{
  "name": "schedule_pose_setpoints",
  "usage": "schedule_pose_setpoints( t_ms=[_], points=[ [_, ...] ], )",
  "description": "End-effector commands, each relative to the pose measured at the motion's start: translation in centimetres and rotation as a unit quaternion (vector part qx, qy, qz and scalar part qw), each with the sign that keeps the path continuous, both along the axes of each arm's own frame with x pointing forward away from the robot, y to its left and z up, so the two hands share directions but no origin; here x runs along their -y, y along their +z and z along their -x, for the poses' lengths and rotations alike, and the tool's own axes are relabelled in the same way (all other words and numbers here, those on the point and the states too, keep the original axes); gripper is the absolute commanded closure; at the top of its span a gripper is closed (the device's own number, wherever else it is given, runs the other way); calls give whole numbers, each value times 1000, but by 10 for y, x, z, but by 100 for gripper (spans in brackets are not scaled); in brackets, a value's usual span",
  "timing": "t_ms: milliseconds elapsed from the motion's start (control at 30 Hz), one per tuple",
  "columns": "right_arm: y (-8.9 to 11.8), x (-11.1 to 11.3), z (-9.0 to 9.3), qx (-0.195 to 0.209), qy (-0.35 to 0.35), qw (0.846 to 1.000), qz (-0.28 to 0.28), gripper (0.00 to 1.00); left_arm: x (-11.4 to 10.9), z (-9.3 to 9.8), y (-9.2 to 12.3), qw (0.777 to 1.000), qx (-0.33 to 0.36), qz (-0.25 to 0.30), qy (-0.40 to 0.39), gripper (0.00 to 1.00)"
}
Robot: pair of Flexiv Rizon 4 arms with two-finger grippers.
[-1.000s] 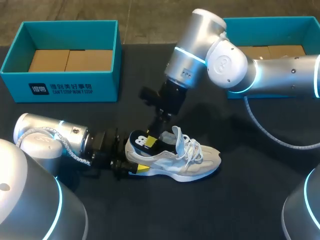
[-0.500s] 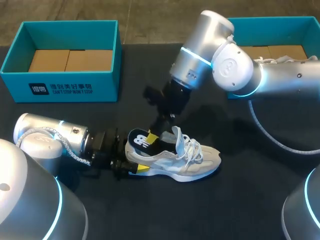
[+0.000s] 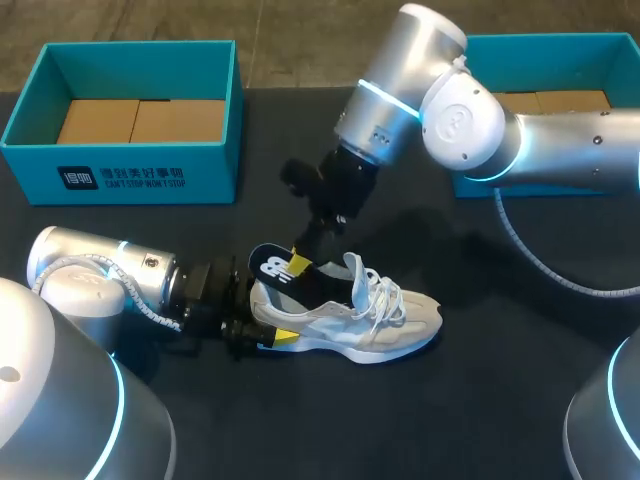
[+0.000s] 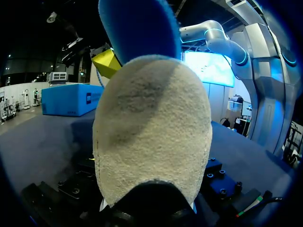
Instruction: Take the shoe out of the shoebox, open the shoe tongue, remove and reinsert the insole, then place the shoe into the shoebox
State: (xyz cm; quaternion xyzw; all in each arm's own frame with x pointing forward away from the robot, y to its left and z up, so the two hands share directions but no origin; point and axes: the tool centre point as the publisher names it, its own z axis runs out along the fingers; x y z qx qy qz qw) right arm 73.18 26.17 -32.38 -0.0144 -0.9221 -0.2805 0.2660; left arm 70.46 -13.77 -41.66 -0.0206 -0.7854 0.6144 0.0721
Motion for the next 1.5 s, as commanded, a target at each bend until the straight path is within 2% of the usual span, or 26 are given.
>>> schedule_pose_setpoints(
  t_ms=[33,100,133,267,500,600,700,867,1233,1300,1500],
  points=[
    [-5,-1,1,-3,-2,1000,-3,80,0,-1,-3,1000,0,-1,0,100],
    [-6,-1,2,-5,-4,1000,-4,67,0,-1,-3,1000,0,-1,0,100],
    [-7,0,3,-7,-6,1000,-5,65,0,-1,-3,1000,0,-1,0,100],
    [-15,6,7,-16,-16,1000,-10,66,0,-1,-3,1000,0,-1,0,100],
    [-21,7,14,-26,-19,999,-16,78,0,-1,-3,1000,0,-1,0,100],
    [-20,7,15,-27,-20,999,-18,97,0,-1,-3,1000,0,-1,0,100],
    [-19,8,16,-23,-22,999,-22,100,0,-1,-3,1000,0,-1,0,100],
    [-6,6,11,-1,-26,999,-38,100,0,-1,-3,1000,0,-1,0,100],
    [50,4,-11,75,-47,993,-82,100,0,-1,-3,1000,0,-1,0,100],
    [61,4,-13,90,-59,991,-76,100,0,-1,-3,1000,0,-1,0,100],
    [61,4,-13,90,-59,991,-76,100,0,-1,-3,1000,0,-1,0,100]
  ],
)
